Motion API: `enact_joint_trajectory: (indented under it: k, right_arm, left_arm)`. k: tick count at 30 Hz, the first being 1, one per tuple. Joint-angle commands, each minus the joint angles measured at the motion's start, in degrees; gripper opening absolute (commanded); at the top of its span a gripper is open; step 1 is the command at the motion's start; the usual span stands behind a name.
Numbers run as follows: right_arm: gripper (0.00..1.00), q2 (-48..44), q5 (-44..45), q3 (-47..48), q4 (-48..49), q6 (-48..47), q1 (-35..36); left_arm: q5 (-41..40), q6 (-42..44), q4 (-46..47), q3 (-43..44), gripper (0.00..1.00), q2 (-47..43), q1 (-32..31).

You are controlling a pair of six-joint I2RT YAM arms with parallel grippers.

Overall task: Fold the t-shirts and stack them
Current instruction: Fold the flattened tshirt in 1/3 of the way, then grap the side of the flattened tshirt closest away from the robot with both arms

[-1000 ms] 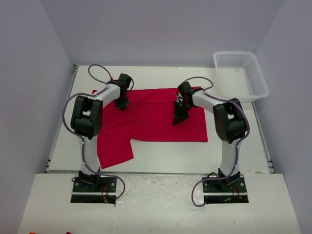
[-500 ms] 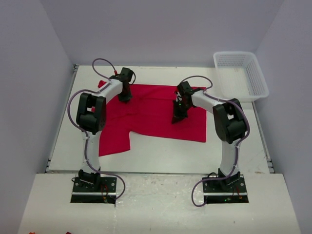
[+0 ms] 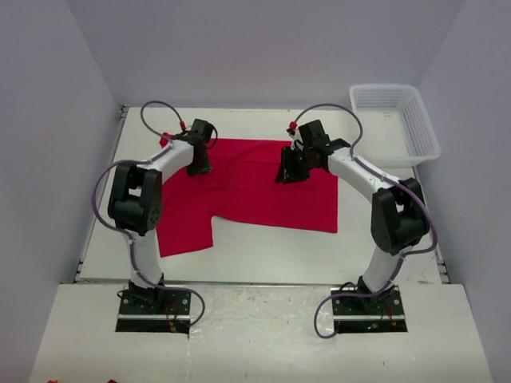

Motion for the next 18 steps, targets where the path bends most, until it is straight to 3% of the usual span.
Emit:
enact_joint_trajectory:
  k: [1,2,6,9,13,18]
  right_arm:
    - [0.43,-7.96,-2.25,-2.24,1.51,-1.17,0.29]
    - [0.52,-9.46,-1.99,-3.82,1.25,-1.17,0.46]
    - [0.58,-16.23,-0.77,-7.07,-0.41,-1.43,0.55]
    - [0.58,-21.24,-0.14,-10.67,-1.38,-0.47,0.55]
    - [0.57,-28.62,-1.63,-17.09,0.19,1.2,0.91]
    - [0.58,-37.24,-2.34,-21.93,0.9,0.51,0.82]
  left_arm:
    - [-6.17,0.09,-0.42,-2.63,0.4,-11.23,-2.02]
    - [-7.76,-1.13,-1.4,-3.34,0.47,-12.83,-2.47]
    - [-12.69,-5.61,-5.87,-7.91,0.55,-20.57,-3.44]
    - [-13.05,-11.31,-12.81,-10.11,0.53,-24.09,-3.44]
    - [-9.62,-18.35,-20.01,-19.39,0.49,-28.74,-4.58]
    - [-6.9,-31.54,-23.11,-29.79,0.45,-36.56,-4.75]
